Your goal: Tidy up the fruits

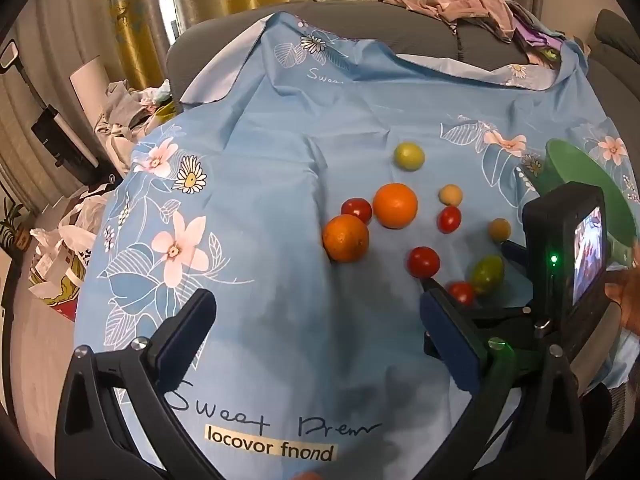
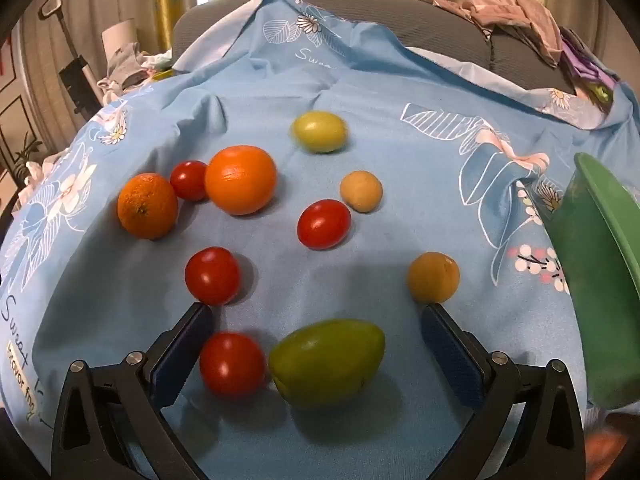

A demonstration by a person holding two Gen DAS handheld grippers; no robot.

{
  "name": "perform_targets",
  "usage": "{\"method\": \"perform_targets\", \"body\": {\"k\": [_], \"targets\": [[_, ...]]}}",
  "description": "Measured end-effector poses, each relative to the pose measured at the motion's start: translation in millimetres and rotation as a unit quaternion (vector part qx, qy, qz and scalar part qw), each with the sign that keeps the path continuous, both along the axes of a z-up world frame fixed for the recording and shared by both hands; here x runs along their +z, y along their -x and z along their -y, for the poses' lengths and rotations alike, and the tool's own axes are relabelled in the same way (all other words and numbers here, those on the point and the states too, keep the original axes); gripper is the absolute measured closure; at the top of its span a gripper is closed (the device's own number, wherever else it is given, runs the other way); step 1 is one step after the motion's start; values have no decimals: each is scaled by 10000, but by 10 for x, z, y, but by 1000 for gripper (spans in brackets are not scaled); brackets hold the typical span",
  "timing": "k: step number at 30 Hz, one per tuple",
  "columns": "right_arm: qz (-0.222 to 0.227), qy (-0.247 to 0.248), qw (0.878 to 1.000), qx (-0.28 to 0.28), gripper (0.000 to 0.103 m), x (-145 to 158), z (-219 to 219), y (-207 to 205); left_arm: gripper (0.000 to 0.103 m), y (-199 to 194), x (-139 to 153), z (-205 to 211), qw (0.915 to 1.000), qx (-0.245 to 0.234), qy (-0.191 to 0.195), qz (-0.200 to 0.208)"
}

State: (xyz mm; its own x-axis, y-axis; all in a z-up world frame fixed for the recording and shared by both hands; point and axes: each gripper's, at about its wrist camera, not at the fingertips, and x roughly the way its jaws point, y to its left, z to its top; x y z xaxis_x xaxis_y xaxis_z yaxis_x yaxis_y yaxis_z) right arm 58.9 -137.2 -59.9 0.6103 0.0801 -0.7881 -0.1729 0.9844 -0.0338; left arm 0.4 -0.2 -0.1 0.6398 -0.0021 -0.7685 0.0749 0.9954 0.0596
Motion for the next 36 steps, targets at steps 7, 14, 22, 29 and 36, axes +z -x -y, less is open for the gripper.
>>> {"method": "perform_targets", "body": {"k": [7,14,22,29,36], "targets": [[0,-6,10000,-27,0,-2,-14,-3,1,80,50,29,10000,-6,38,57],[-328,-100,9991,257,0,32,-11,-44,1,135,117,-38,9999,44,105,82],[114,-528,9977,418,0,723,140,344,1,194,225,-64,9995,11,170,252],[446,-393,9982,104,0,1138,321,486,1,244,395,50,9987,-103,133,488],[577,-680,9960,8,0,1269,467,609,1,264,477,119,9981,-73,-100,608]]}}
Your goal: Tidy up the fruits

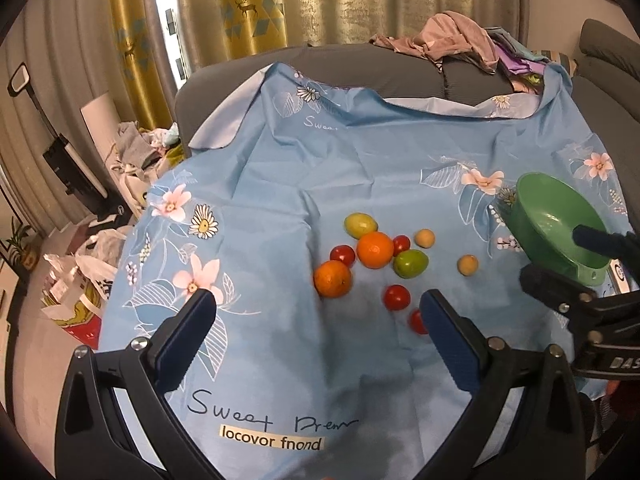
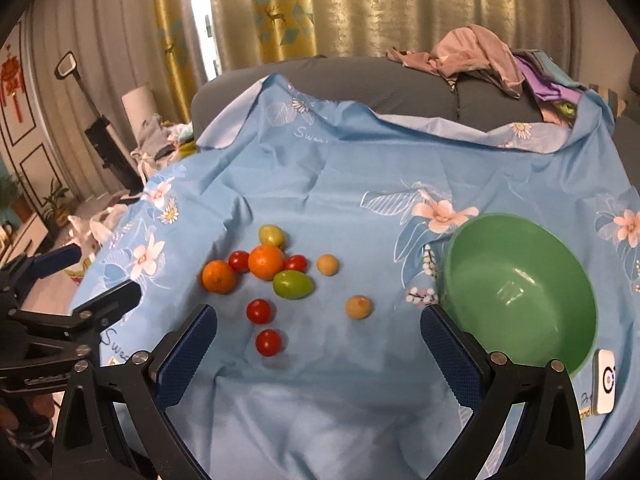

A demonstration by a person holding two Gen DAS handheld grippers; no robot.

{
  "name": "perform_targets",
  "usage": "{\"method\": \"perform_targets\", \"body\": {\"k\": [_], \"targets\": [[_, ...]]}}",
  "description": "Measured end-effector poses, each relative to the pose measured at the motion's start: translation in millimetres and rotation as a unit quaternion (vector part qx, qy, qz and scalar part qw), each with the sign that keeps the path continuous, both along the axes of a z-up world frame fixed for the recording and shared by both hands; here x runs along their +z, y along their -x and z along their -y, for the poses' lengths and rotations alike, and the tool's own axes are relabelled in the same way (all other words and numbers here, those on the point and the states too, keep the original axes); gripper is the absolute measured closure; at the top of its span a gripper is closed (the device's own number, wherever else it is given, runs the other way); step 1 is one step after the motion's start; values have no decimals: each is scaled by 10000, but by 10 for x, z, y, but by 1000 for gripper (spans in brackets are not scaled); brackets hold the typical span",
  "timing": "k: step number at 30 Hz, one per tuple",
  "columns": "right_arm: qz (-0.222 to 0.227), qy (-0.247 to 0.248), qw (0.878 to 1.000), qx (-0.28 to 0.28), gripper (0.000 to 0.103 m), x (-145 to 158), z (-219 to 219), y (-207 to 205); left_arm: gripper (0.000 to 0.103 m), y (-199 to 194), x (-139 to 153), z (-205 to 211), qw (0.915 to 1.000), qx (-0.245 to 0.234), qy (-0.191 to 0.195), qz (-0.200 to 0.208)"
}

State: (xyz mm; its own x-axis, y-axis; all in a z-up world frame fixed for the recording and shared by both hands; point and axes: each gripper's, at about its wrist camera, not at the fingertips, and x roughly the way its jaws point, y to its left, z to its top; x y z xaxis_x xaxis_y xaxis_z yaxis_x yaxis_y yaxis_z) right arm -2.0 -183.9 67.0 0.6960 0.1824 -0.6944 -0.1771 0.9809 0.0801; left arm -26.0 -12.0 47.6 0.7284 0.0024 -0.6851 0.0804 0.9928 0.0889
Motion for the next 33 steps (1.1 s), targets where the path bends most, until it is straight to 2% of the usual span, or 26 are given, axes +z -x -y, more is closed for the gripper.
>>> {"method": "perform_targets", "body": {"k": [14,33], "targets": [[256,29,9995,163,0,92,-28,134,1,-9,69,32,9999,41,-80,57],[190,88,9995,237,0,84,-54,135,1,16,75,56,10000,42,-47,34]]}}
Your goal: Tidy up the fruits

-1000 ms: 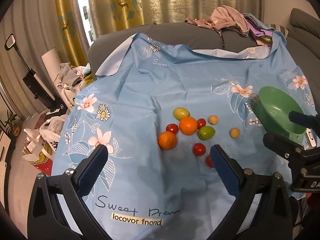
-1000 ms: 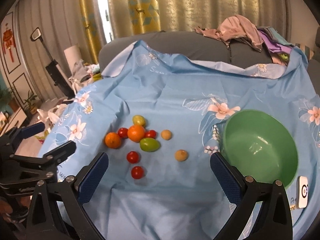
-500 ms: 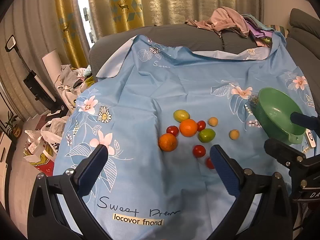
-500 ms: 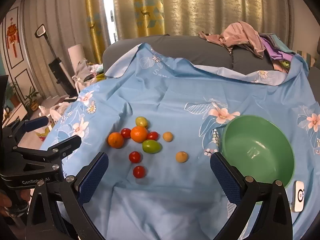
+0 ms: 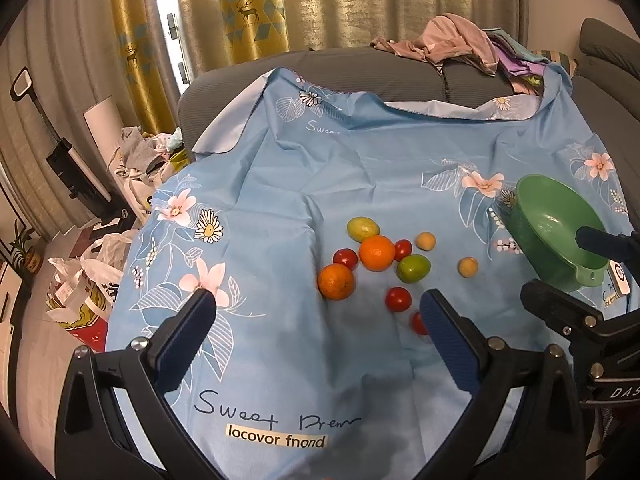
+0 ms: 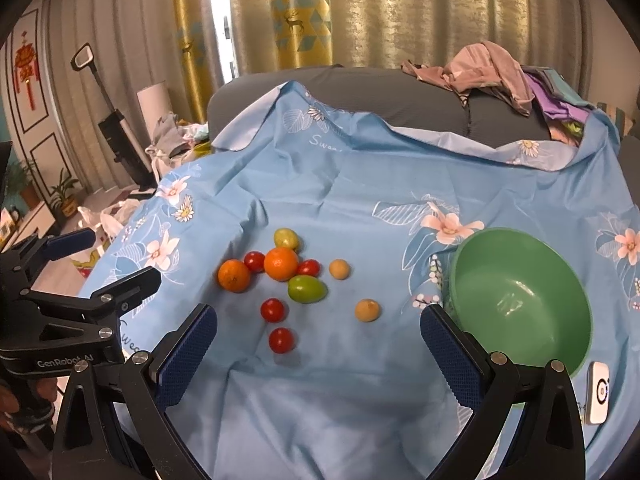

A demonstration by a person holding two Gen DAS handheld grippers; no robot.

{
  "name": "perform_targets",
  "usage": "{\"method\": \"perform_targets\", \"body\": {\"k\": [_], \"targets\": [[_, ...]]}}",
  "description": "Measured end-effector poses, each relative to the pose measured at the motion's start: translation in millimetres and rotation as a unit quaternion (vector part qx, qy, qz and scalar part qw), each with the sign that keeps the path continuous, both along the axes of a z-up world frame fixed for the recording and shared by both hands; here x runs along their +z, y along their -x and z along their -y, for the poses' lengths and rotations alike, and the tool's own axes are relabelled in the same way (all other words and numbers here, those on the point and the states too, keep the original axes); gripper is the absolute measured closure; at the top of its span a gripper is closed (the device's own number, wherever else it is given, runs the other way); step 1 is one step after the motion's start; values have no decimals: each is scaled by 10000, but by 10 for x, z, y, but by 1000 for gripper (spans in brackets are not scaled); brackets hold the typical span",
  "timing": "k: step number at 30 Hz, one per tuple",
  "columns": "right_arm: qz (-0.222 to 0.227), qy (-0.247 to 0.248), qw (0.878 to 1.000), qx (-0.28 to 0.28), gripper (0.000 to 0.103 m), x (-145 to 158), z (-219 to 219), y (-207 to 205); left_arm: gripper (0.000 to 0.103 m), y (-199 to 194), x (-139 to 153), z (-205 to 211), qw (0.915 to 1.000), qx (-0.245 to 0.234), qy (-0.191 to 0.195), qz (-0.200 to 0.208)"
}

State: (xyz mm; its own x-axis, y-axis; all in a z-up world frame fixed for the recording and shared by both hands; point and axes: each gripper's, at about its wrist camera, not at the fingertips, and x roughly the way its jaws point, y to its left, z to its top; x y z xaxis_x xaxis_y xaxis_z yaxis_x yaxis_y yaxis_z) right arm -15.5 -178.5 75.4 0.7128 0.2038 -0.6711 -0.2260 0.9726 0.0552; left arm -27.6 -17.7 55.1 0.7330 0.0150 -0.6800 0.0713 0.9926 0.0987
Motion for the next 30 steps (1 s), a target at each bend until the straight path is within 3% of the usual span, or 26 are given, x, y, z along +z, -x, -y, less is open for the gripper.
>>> {"method": "perform_targets", "body": {"k": [30], "targets": [[-104,32,9999,36,0,-86,-45,-34,1,-25,-73,-35,9999,-17,90,-133]]}}
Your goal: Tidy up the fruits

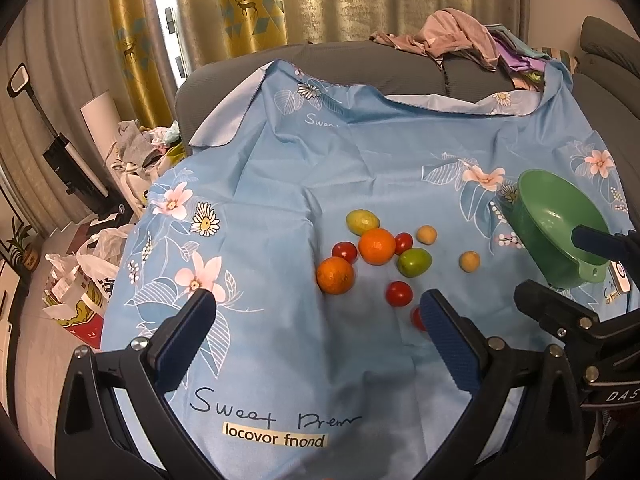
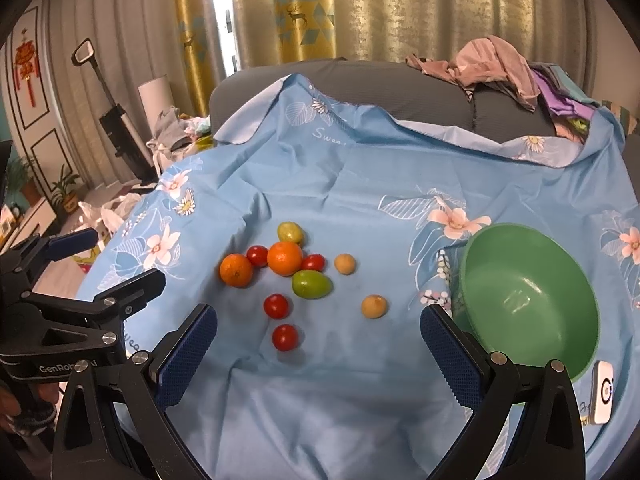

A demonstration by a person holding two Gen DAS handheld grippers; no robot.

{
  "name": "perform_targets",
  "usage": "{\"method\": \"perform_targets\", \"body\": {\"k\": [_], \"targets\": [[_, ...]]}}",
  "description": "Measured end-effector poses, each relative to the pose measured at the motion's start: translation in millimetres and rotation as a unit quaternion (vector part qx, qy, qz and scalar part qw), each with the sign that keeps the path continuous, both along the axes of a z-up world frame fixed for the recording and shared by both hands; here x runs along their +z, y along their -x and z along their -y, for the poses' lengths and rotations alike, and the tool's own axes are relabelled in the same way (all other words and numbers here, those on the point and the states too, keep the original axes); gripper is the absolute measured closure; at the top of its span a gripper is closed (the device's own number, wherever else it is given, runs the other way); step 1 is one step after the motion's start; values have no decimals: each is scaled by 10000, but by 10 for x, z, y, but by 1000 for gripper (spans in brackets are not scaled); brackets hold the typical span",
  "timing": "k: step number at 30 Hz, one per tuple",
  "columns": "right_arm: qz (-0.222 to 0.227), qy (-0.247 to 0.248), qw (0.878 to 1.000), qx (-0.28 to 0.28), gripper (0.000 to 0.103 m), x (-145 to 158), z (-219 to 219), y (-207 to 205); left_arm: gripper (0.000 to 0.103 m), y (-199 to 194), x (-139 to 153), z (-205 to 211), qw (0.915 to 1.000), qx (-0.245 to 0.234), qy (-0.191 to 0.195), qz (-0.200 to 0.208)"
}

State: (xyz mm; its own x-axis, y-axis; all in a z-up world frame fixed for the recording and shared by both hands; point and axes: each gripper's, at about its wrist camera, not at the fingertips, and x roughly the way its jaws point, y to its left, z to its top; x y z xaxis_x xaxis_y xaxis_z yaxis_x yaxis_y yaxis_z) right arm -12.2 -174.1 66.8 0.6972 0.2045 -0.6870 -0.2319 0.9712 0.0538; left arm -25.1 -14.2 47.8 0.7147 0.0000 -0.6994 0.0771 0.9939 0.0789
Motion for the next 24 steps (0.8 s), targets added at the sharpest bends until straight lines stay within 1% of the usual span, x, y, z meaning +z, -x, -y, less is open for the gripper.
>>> {"method": "perform_targets", "body": {"k": [3,5,9,16,19,21,23,24], "targets": [[-14,-1,10000,-14,0,-13,-3,-1,1,-23,-31,-46,9999,-6,129,-65],[-28,-43,10000,0,0,-41,1,-2,1,-45,-71,-95,9994,-38,319,-161],[-165,-219,9996,26,0,-156,51,-57,1,-120,-240,-234,9946,-123,886,-527],[-569,-749,9953,241,2,-456,148,-168,1,-169,-544,-331,9890,-244,1142,-909],[-650,-883,9934,344,5,-556,153,-224,2,-194,-642,-355,9866,-318,1234,-1019],[-702,-921,9924,418,8,-611,137,-272,6,-235,-666,-362,9858,-369,1285,-1021],[-714,-907,9922,480,10,-645,112,-323,15,-281,-668,-345,9861,-446,1277,-965],[-695,-862,9924,531,10,-660,84,-359,17,-319,-664,-329,9865,-518,1255,-918]]}}
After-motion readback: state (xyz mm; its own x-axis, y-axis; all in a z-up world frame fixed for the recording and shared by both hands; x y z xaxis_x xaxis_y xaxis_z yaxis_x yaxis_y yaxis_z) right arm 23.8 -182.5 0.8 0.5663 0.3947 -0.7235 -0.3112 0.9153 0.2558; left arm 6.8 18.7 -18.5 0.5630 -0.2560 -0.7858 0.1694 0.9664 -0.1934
